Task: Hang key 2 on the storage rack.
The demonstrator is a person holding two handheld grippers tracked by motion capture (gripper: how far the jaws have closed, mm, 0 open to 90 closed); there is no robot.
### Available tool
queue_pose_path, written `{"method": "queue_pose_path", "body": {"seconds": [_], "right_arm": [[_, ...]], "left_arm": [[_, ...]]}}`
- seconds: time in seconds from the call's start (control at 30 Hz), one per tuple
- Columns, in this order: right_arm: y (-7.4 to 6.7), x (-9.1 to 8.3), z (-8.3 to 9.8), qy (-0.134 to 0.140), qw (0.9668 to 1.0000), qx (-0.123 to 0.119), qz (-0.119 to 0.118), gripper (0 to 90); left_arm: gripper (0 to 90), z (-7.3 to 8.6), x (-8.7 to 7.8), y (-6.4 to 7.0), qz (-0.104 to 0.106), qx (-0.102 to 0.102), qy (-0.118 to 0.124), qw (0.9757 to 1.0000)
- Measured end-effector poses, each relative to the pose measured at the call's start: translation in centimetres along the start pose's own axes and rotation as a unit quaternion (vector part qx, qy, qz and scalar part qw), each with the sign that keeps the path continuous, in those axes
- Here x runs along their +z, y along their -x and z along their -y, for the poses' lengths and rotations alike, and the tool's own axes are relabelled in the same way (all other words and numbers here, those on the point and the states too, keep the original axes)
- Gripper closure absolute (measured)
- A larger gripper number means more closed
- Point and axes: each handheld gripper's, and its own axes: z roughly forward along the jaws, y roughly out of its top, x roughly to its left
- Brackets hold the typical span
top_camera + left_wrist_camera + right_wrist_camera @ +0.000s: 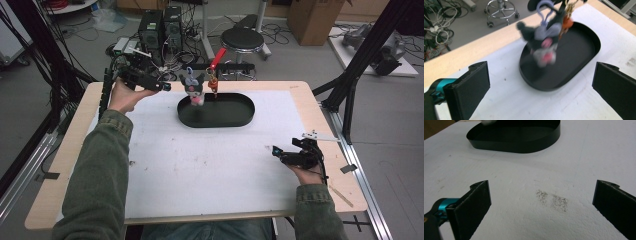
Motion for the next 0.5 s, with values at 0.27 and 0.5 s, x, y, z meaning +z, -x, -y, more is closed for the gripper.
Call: {"method": "queue_pose_path", "body": {"seconds": [0.27, 0.5], "right_arm": [[-0.1, 0.1, 0.0, -0.001, 1.0000, -0.002, 0.005, 0.8], [-0.2, 0.1, 0.0, -0.002, 1.0000, -0.005, 0.006, 0.8]], "left_arm": [[1.7, 2.6, -1.2, -1.0, -0.006, -0.015, 0.008, 0.9998], [1.7, 4.2, -1.8, -1.2, -0.006, -0.014, 0.008, 0.9999]]}}
